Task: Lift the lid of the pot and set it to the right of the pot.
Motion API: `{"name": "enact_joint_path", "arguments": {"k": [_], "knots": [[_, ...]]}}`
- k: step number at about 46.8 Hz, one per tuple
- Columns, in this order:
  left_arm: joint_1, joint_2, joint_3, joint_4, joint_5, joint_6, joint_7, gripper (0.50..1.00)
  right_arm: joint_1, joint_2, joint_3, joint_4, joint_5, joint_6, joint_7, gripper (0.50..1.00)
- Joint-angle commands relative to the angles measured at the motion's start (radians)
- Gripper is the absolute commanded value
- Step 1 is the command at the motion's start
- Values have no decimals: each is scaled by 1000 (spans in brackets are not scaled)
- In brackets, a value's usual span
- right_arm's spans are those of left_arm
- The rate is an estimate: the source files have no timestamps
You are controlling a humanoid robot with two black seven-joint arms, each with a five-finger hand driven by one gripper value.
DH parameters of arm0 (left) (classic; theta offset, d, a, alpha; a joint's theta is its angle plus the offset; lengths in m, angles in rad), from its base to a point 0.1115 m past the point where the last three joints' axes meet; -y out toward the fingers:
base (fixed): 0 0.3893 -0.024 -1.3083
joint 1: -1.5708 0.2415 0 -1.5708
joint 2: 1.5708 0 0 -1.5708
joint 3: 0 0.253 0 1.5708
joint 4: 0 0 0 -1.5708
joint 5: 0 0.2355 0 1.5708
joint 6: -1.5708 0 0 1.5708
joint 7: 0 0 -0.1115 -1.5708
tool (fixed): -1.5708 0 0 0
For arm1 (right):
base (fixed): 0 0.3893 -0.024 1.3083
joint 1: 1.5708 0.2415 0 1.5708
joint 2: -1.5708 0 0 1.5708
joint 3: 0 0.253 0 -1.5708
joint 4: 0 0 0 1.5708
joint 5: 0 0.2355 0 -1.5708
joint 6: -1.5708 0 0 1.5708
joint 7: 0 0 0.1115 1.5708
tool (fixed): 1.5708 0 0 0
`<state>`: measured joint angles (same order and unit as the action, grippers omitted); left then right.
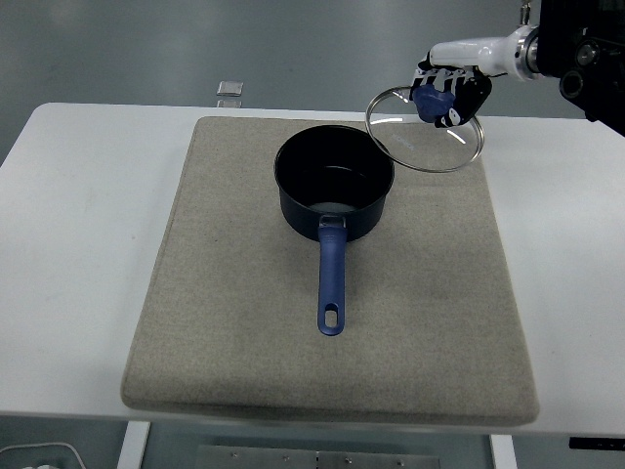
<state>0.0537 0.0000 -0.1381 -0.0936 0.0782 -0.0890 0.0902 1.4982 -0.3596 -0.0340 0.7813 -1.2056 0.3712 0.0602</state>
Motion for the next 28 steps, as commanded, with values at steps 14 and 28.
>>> {"name": "enact_joint_path", "arguments": {"k": [14, 28], "knots": [[0, 0, 0, 0, 0, 0, -1, 1000, -76, -16, 2, -76, -2, -37, 3, 509], [0, 0, 0, 0, 0, 0, 0, 1000, -151, -9, -1, -105, -2, -90, 9, 511]]}}
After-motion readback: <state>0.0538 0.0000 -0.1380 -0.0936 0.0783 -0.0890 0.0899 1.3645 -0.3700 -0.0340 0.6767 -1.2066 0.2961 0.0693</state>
